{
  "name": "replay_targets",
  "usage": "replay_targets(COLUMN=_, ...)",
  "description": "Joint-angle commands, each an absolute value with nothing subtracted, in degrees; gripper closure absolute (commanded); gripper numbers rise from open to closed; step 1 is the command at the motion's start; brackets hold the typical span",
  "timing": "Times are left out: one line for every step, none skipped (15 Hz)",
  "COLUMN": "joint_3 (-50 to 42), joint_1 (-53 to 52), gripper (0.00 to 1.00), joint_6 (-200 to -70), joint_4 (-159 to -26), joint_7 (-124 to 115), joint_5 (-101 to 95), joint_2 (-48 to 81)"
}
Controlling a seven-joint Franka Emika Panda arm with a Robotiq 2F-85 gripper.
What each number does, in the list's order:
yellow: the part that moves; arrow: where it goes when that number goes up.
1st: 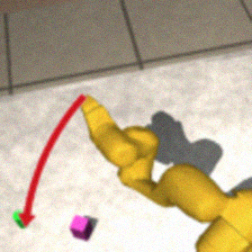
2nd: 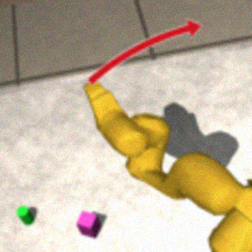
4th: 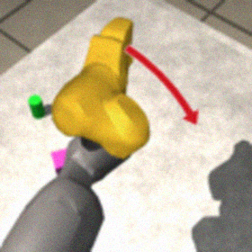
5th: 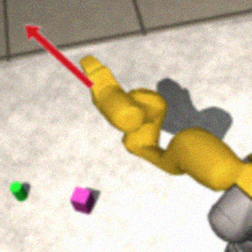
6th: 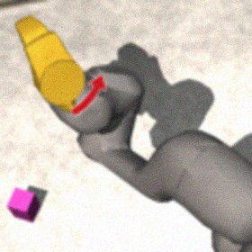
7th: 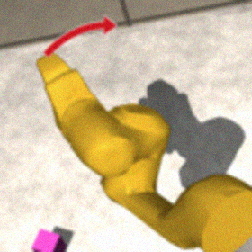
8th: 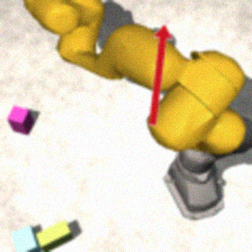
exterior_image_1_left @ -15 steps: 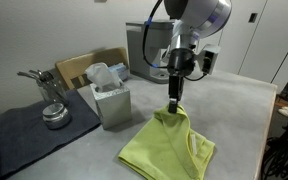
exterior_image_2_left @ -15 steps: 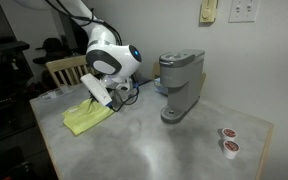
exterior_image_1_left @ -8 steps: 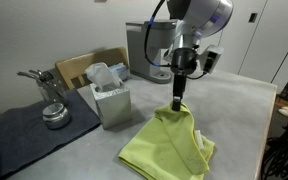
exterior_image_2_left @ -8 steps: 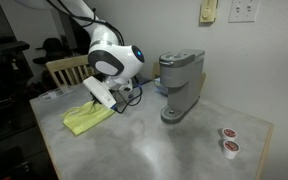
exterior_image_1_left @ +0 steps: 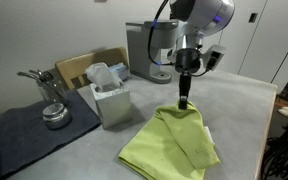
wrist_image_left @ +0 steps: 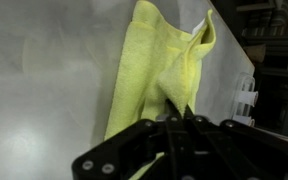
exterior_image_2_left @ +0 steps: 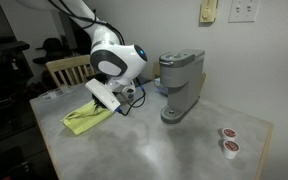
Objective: Unfold the towel once
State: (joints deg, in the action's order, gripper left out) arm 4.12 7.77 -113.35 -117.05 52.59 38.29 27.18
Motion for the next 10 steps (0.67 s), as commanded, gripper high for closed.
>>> replay_targets(joint_3=3.59, joint_1=8.06, gripper=0.99, joint_6=-113.65, joint_4=-118.83, joint_7=53.97, joint_5=36.35, joint_2=25.23)
replay_targets(joint_3=3.51, joint_1=7.94, gripper=0.99, joint_6=-114.1, joint_4=-118.95, joint_7=53.61, joint_5=35.79, joint_2=25.16)
replay_targets(joint_3=3.37, joint_1=7.78, gripper=0.99, joint_6=-114.5, joint_4=-119.0, joint_7=53.07, joint_5=35.02, joint_2=25.14)
replay_targets(joint_3=3.32, joint_1=7.79, gripper=0.99, joint_6=-114.65, joint_4=-119.0, joint_7=52.83, joint_5=34.47, joint_2=25.14)
replay_targets(joint_3=3.16, joint_1=7.69, gripper=0.99, joint_6=-114.89, joint_4=-119.07, joint_7=52.23, joint_5=33.74, joint_2=25.12)
replay_targets(joint_3=3.08, joint_1=7.7, gripper=0.99, joint_6=-114.96, joint_4=-119.08, joint_7=51.89, joint_5=33.17, joint_2=25.1)
replay_targets(joint_3=2.93, joint_1=7.64, gripper=0.99, joint_6=-115.24, joint_4=-119.14, joint_7=51.28, joint_5=32.53, joint_2=25.07)
replay_targets(joint_3=2.84, joint_1=7.61, gripper=0.99, joint_6=-115.49, joint_4=-119.2, joint_7=50.64, joint_5=31.93, joint_2=25.03)
replay_targets(joint_3=2.78, joint_1=7.59, gripper=0.99, joint_6=-115.78, joint_4=-119.23, joint_7=49.98, joint_5=31.24, joint_2=25.0)
replay_targets(joint_3=2.74, joint_1=7.52, gripper=0.99, joint_6=-116.24, joint_4=-119.27, joint_7=48.95, joint_5=30.54, joint_2=24.93)
